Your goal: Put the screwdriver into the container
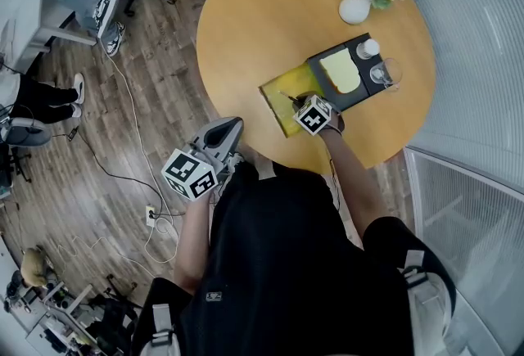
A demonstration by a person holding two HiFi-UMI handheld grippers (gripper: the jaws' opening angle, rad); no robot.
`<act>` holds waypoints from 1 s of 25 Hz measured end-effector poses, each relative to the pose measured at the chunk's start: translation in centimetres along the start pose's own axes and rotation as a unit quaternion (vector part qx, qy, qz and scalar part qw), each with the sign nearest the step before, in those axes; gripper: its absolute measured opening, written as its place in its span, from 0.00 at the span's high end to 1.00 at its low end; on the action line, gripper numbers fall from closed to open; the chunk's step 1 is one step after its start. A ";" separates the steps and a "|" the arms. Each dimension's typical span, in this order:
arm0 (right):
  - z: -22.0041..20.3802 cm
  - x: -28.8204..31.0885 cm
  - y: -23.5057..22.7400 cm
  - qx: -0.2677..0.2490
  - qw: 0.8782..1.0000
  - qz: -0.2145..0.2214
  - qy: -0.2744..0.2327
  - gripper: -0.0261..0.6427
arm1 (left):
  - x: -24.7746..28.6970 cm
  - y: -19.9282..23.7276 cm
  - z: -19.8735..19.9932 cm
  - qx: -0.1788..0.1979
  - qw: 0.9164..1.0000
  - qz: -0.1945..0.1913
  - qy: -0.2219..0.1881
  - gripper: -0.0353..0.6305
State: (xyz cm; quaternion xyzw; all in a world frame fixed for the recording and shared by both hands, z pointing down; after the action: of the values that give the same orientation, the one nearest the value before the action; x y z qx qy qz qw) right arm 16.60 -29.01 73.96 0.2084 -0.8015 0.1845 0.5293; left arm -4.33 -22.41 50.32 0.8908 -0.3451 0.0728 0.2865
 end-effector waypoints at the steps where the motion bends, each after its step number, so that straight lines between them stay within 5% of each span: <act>1: -0.1 0.2 0.0 0.002 1.000 0.000 0.003 0.88 | 0.0 0.1 0.0 0.000 1.000 0.000 0.000 0.94; 14: -0.4 0.4 -0.1 0.032 0.999 -0.012 -0.007 0.87 | -0.8 0.2 0.1 0.003 1.000 -0.001 -0.008 0.94; 25: -0.1 0.0 -0.6 0.078 0.996 -0.028 -0.037 0.76 | -1.3 -0.7 0.0 0.007 1.000 0.004 -0.017 0.94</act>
State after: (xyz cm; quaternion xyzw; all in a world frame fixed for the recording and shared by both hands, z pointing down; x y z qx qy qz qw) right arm 16.96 -29.43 74.07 0.2786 -0.7976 0.2234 0.4861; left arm -4.83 -21.24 49.52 0.8926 -0.3527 0.0608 0.2743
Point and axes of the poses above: the fingertips, and each gripper's own axes: x forward along the fingers, y to its left, z out of its top, the point moved 6 cm from there along -x, backward along the fingers, and after that the axes turned 3 degrees about y, right-handed, at the moved point
